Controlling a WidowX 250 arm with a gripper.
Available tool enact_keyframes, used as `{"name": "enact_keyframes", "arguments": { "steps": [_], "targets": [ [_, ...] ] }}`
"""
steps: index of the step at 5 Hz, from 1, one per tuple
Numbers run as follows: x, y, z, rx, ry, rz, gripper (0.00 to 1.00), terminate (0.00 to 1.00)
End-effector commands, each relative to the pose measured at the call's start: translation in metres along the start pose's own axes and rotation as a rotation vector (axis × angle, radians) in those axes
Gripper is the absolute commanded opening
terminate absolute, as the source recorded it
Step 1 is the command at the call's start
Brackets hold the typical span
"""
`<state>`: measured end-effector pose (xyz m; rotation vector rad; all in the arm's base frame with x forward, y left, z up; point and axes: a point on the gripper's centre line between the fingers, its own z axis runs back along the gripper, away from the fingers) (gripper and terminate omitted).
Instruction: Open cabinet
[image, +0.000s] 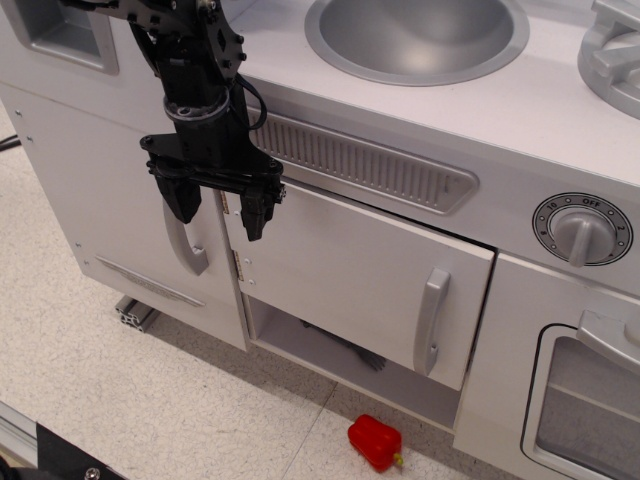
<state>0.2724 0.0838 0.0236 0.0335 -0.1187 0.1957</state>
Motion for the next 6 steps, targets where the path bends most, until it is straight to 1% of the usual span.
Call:
{"name": "enact_keyframes", "arguments": {
  "steps": [1, 2, 3, 4, 5, 6],
  "targets": [
    [0.000, 0.000, 0.000, 0.000, 0.000, 0.000, 1.00, 0.00],
    [-0.007, -0.022, -0.003, -0.041, -0.040, -0.054, 1.00, 0.00],
    [-0.018, -0.052, -0.011, -0.066, -0.080, -0.108, 1.00, 0.00],
    [-0.026, -0.081, -0.018, -0.131, -0.063, -0.183, 1.00, 0.00],
    [-0.027, -0.111, -0.023, -0.195, -0.065, -0.209, 1.00, 0.00],
    [-0.022, -0.139, -0.030, -0.231, -0.072, -0.195, 1.00, 0.00]
  ]
}}
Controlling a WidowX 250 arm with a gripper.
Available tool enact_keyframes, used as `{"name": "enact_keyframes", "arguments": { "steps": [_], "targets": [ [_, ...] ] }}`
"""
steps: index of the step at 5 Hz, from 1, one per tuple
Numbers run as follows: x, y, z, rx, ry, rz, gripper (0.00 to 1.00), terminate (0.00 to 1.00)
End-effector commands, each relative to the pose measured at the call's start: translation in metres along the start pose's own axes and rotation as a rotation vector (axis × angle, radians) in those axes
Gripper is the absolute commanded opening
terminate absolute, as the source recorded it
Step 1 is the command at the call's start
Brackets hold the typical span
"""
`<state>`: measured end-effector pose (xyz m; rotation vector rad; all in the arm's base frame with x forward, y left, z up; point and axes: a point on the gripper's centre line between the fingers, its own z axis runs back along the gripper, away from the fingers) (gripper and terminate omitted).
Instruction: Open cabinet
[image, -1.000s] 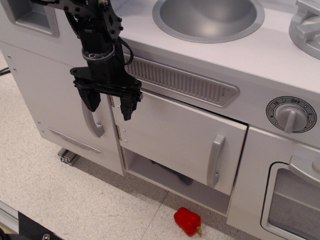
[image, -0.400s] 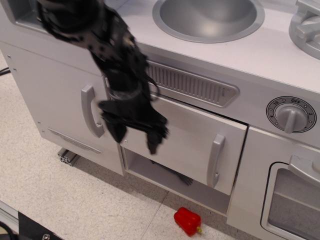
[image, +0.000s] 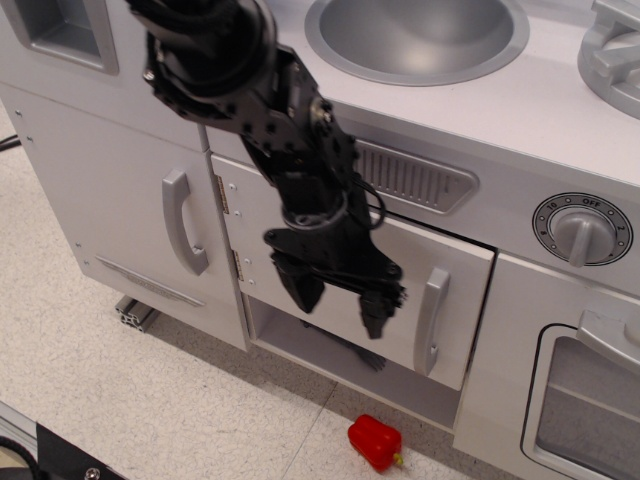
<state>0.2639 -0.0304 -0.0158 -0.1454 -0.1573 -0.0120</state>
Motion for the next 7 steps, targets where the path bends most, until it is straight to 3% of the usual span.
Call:
{"name": "enact_keyframes", "arguments": {
  "steps": [1, 2, 4, 5, 7],
  "targets": [
    [0.027, -0.041, -0.014, -0.028, -0.084, 0.000, 1.00, 0.00],
    [0.040, -0.044, -0.022, -0.037, -0.144, 0.021, 1.00, 0.00],
    [0.040, -0.048, -0.037, 0.030, -0.242, 0.014, 1.00, 0.00],
    [0.044, -0.048, -0.037, 0.023, -0.276, 0.040, 0.00, 0.00],
    [0.027, -0.042, -0.032, 0.034, -0.254, 0.037, 0.00, 0.00]
  ]
}}
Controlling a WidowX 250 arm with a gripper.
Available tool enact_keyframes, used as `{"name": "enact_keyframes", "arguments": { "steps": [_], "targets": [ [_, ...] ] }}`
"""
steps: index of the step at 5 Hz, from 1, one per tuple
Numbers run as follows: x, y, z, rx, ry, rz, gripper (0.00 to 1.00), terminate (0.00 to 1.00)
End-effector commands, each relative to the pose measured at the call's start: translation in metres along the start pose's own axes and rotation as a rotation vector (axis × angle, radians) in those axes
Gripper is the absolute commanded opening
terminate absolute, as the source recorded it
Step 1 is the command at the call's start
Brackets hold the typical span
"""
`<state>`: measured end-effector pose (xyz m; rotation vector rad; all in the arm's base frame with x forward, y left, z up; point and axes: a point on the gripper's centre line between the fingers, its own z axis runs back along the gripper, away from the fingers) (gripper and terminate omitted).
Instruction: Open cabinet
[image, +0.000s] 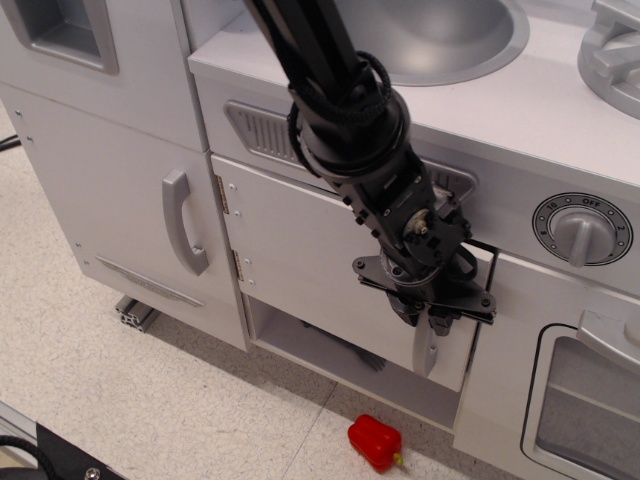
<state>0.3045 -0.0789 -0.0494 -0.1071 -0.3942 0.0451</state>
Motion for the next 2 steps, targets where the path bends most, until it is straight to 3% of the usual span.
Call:
{"name": "enact_keyframes", "arguments": {
  "steps": [1, 2],
  "targets": [
    [-0.018, 0.010, 0.029, -0.016, 0.014, -0.009, 0.00, 0.00],
    [-0.034, 0.024, 0.042, -0.025, 0.044, -0.032, 0.00, 0.00]
  ]
}}
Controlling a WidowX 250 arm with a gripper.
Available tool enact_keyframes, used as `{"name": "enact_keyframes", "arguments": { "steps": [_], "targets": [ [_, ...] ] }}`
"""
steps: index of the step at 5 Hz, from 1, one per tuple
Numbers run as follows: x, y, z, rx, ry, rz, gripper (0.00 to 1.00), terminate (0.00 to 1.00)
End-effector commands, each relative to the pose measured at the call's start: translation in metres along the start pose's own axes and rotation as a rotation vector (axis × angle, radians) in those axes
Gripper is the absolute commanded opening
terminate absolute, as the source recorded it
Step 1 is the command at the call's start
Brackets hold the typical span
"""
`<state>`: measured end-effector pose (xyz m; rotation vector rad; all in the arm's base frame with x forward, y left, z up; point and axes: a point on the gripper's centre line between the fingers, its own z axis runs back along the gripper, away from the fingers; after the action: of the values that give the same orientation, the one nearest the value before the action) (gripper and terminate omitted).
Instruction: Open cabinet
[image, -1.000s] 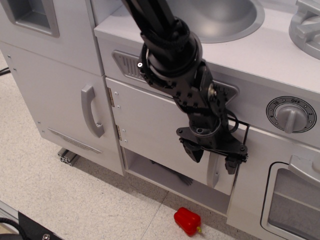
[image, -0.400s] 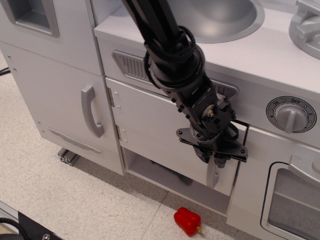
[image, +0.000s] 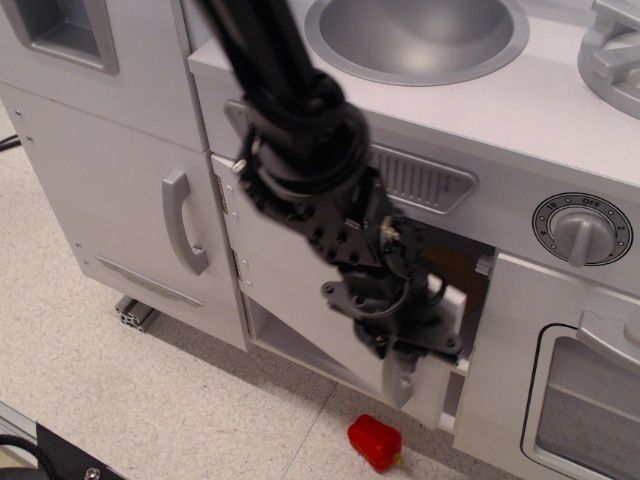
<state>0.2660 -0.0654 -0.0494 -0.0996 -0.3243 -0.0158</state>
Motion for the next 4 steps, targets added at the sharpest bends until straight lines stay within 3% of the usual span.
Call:
{"name": "enact_keyframes", "arguments": {
  "steps": [1, 2, 3, 4],
  "targets": [
    [-0.013, 0.029, 0.039, 0.012, 0.035, 0.001, 1.00, 0.00],
    [-0.009, 0.041, 0.058, 0.014, 0.083, 0.013, 1.00, 0.00],
    [0.010, 0.042, 0.085, 0.010, 0.082, 0.075, 1.00, 0.00],
    [0.031, 0.028, 0.093, -0.015, 0.016, 0.050, 1.00, 0.00]
  ]
}}
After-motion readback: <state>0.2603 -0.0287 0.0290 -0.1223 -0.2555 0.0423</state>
